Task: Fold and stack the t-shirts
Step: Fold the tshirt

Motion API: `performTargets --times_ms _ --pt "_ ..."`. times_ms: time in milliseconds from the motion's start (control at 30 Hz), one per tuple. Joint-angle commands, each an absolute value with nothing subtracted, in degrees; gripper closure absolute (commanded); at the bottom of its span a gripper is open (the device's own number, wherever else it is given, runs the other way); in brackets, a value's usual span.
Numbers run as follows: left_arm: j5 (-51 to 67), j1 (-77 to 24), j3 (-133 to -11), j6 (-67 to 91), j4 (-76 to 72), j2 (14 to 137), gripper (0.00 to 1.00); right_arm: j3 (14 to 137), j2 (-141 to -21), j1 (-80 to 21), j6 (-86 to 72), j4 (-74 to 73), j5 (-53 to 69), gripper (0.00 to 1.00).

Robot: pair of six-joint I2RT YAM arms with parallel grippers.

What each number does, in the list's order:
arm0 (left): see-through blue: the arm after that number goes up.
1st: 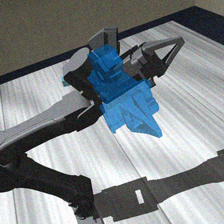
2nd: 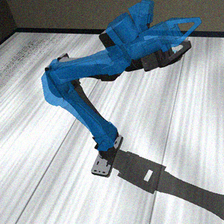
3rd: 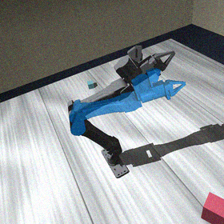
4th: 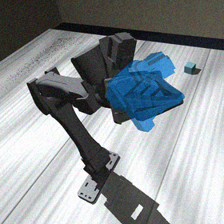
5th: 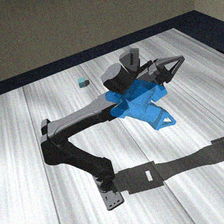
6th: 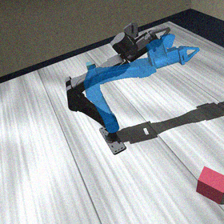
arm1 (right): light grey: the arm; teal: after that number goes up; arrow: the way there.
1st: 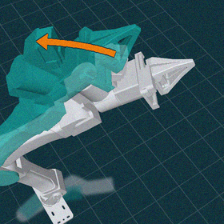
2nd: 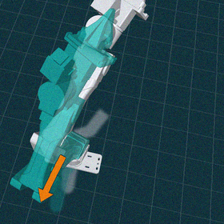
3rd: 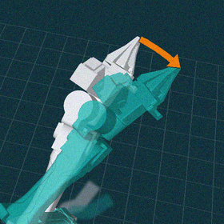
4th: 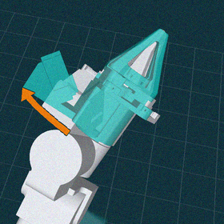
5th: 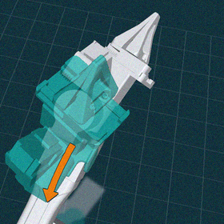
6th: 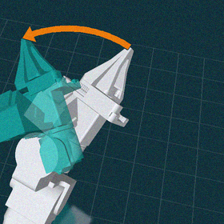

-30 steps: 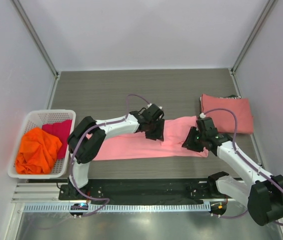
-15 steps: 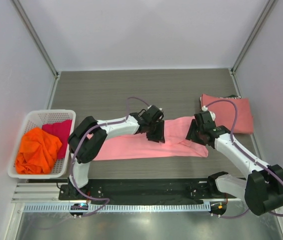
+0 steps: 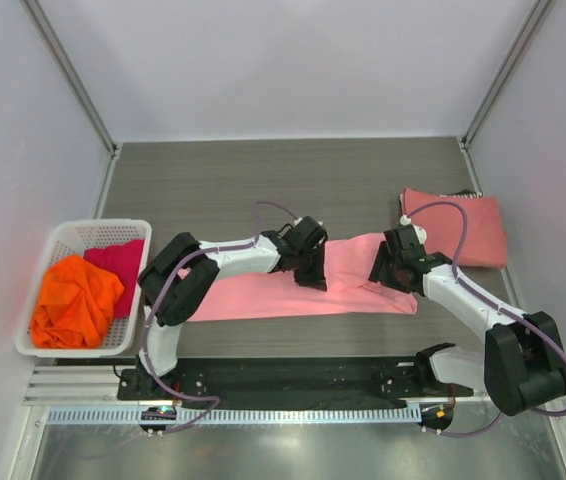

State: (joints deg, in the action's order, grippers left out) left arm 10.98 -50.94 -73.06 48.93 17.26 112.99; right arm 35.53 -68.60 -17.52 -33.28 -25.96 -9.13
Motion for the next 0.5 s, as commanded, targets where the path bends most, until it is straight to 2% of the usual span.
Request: performTargets --times_ms 0,200,300,367,467 --pt "12.9 -50.8 -72.7 49.3 14.7 112.2 1.00 34.5 -68.6 -17.7 -33.7 -22.9 -9.0 0.42" --pt "14.8 -49.6 -70.4 49.3 14.3 109.7 1.00 34.1 -68.2 -17.6 -33.7 -22.7 -8.1 0.46" --pt "16.2 -49.0 -68.7 49.6 13.6 108.0 1.00 33.9 -67.9 -17.7 -33.5 -22.8 -7.5 0.53" --pt "16.7 -48.5 -67.9 49.6 13.3 107.1 1.00 33.7 -66.7 -17.7 -33.6 -22.7 -7.3 0.53" --pt "17.1 -47.4 -66.5 49.4 13.3 105.5 1.00 33.4 -64.2 -17.7 -33.7 -23.2 -7.6 0.46"
